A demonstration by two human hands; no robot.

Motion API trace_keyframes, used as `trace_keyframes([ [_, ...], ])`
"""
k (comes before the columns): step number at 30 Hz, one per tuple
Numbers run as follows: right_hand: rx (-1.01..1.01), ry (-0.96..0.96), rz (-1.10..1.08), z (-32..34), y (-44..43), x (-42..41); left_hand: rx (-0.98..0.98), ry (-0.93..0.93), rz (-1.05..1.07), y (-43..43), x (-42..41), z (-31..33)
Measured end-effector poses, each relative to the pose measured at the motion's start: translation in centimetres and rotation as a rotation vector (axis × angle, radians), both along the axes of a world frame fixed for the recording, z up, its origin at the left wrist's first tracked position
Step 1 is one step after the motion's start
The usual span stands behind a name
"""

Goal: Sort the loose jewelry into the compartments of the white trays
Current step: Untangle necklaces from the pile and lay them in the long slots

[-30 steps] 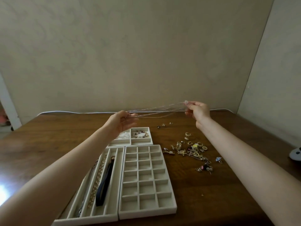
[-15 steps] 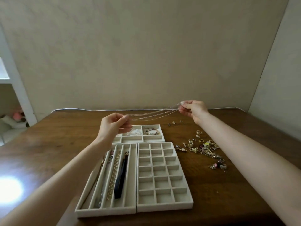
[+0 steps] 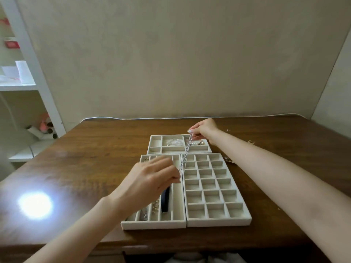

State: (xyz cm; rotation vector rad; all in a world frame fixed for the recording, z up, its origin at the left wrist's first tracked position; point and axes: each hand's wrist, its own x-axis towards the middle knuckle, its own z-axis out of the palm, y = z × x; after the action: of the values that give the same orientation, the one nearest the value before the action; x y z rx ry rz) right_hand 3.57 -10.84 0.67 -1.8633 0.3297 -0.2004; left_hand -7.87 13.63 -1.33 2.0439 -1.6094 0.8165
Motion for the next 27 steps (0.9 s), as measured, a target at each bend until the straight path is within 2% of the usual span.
trace_keyframes([
  [3,-0.101,-0.004,0.052,-0.1,1.7,0.2,0.173,-0.009,-0.009,0.3,-0.8,-0.8],
  [8,-0.127,-0.013,0.166,0.0,3.1,-0.1,0.355,0.082,-0.031,0.3,-1.4,-1.2],
  [16,-0.211,-0.008,0.318,-0.8,3.8,-0.8,0.51,0.218,0.017,-0.3,-1.4,-0.8],
  [27,-0.341,-0.016,0.376,-0.4,4.2,-1.6,0.607,0.273,0.06,-0.7,-2.2,0.1],
])
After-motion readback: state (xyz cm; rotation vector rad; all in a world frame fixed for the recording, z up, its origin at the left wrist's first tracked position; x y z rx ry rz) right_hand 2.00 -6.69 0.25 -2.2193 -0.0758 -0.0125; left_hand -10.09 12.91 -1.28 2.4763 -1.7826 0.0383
